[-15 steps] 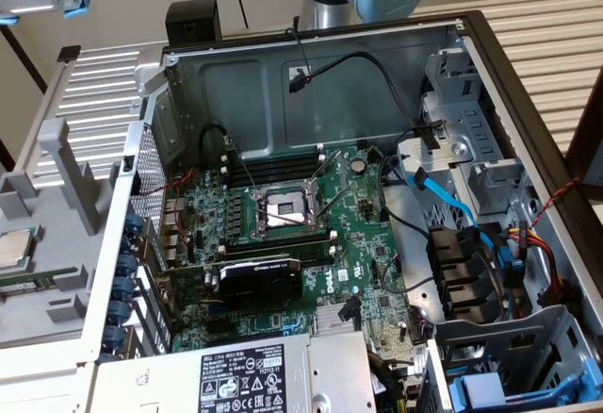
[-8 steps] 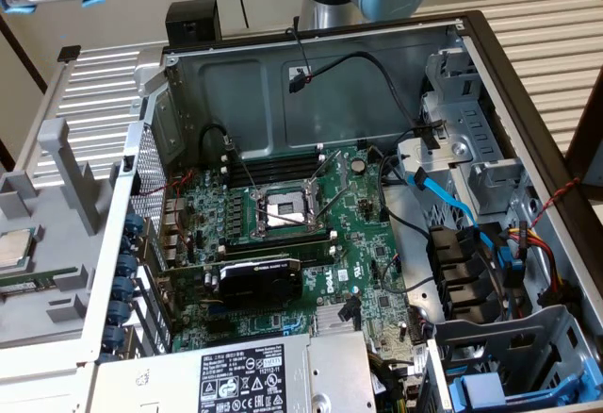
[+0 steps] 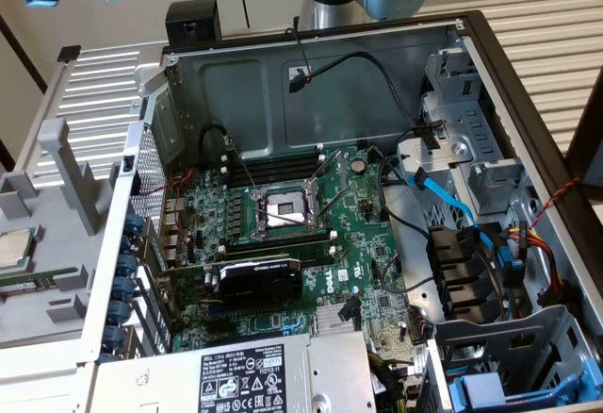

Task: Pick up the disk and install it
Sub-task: 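Pick up the disk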

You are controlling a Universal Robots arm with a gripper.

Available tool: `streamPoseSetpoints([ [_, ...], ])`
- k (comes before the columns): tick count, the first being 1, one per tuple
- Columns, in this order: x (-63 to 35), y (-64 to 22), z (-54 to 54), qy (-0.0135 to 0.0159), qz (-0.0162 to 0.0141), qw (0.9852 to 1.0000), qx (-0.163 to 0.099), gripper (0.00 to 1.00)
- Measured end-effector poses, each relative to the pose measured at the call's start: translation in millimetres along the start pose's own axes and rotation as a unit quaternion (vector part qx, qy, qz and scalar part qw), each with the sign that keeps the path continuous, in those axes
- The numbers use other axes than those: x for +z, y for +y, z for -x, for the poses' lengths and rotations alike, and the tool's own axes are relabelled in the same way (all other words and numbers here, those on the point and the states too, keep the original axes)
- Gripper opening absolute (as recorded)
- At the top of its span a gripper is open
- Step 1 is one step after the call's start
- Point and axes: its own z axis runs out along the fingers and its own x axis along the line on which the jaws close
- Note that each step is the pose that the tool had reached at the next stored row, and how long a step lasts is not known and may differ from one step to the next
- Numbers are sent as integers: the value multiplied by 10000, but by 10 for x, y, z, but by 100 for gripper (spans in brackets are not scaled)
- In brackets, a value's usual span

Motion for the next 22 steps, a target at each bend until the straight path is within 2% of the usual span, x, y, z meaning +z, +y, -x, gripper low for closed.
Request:
streamPoseSetpoints([
  [9,-72,-242,-250,0,1,10000,0,37],
  [22,-90,-634,-575,-2,21,10000,0,37],
])
